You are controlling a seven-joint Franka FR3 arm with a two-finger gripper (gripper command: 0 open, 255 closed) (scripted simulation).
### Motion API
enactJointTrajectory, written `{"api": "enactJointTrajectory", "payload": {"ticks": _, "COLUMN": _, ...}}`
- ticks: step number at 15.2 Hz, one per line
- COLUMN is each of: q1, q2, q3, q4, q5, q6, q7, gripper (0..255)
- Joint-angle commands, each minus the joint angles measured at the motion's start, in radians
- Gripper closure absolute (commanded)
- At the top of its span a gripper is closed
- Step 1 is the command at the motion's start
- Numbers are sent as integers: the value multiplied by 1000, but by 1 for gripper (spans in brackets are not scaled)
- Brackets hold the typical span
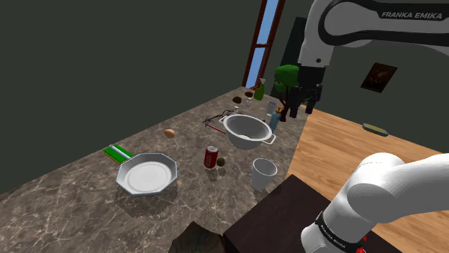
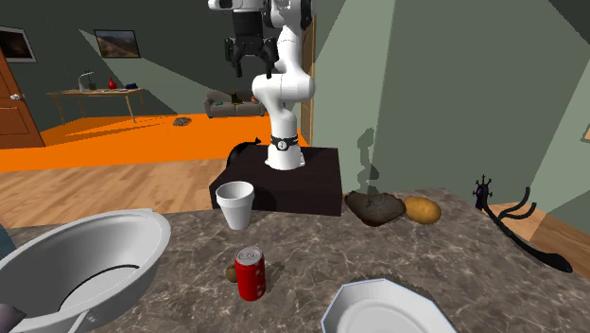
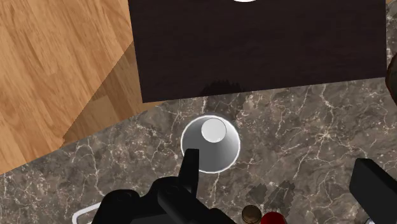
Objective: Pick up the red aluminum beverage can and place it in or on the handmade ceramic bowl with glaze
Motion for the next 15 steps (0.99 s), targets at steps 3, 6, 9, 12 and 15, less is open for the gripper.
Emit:
{"api": "enactJointTrajectory", "payload": {"ticks": 3, "q1": 6, "q2": 49, "q3": 0, "q4": -20, "q5": 3, "q6": 72, "q7": 1, "gripper": 0}}
{"api": "enactJointTrajectory", "payload": {"ticks": 6, "q1": 16, "q2": 132, "q3": 0, "q4": -39, "q5": 7, "q6": 180, "q7": 1, "gripper": 0}}
{"api": "enactJointTrajectory", "payload": {"ticks": 9, "q1": 26, "q2": 226, "q3": 1, "q4": -45, "q5": 12, "q6": 285, "q7": 0, "gripper": 0}}
{"api": "enactJointTrajectory", "payload": {"ticks": 12, "q1": 35, "q2": 328, "q3": 2, "q4": -37, "q5": 18, "q6": 385, "q7": -3, "gripper": 0}}
{"api": "enactJointTrajectory", "payload": {"ticks": 15, "q1": 44, "q2": 437, "q3": 4, "q4": -16, "q5": 25, "q6": 478, "q7": -6, "gripper": 0}}
